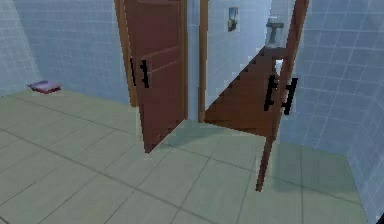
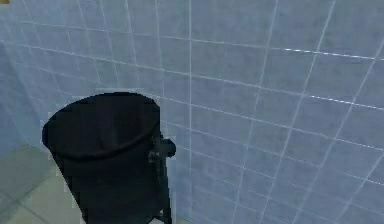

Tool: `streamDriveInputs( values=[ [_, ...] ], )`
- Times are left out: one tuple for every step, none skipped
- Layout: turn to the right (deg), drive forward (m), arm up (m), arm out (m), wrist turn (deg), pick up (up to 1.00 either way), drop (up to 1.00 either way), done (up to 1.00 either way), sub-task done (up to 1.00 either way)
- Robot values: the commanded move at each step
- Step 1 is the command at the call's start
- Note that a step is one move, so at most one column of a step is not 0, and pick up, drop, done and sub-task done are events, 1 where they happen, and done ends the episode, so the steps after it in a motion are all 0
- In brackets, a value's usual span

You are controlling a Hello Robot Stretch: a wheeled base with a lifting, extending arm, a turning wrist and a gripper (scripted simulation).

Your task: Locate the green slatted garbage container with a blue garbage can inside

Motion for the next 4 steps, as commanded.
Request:
streamDriveInputs(
  values=[
    [0.0,1.00,0.00,0.00,0.0,0.00,0.00,0.00,0.00],
    [0.0,0.25,0.00,0.00,0.0,0.00,0.00,0.00,0.00],
    [24.0,0.00,0.00,0.00,0.0,0.00,0.00,0.00,0.00],
    [0.0,1.00,0.00,0.00,0.0,0.00,0.00,0.00,0.00]
  ],
)
